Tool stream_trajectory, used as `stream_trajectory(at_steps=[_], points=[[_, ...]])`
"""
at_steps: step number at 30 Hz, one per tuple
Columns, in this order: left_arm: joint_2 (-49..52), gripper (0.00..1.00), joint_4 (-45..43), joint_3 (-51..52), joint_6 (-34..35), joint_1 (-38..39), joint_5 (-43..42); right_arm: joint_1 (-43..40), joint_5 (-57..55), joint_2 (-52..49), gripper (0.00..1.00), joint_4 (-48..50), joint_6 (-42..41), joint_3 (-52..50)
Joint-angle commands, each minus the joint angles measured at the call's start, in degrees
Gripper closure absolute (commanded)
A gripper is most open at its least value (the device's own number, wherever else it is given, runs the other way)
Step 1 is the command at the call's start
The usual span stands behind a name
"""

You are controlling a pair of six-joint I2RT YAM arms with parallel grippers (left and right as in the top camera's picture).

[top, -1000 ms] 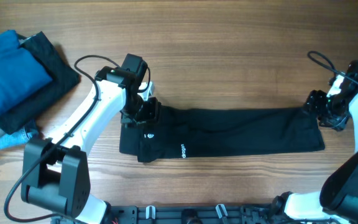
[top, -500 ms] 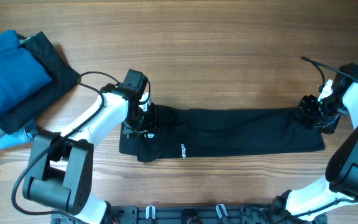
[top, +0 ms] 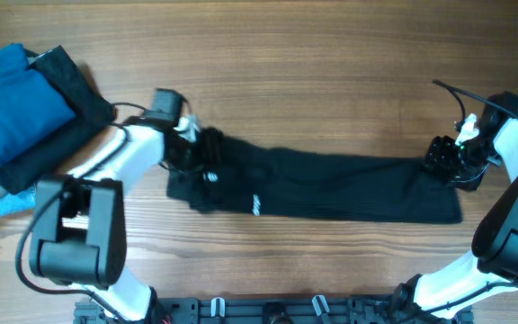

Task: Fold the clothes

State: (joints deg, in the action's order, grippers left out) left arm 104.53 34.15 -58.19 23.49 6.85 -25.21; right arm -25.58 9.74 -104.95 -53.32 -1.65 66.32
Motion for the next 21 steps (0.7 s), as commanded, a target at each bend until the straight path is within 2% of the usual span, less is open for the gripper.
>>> stream_trajectory(at_steps=[1, 7, 13, 21], points=[[6.58, 0.33, -1.51, 1.86, -1.6, -8.94, 12.74, 1.33, 5.38, -0.81, 0.25, -0.07, 4.5, 0.46], [6.58, 0.34, -1.2, -0.13, -2.25, -15.63, 8.72, 3.96, 5.46, -0.81, 0.27, -0.33, 4.68, 0.46], [6.19, 0.34, -0.96, -0.44, -2.4, -18.67, 8.04, 7.23, 14.36, -0.55, 0.27, -3.23, 10.67, 0.48], [4.85, 0.3, 1.73, -0.44, -2.45, -18.08, 6.6, 7.69, 16.94, 0.26, 0.27, -3.52, 10.91, 0.48]])
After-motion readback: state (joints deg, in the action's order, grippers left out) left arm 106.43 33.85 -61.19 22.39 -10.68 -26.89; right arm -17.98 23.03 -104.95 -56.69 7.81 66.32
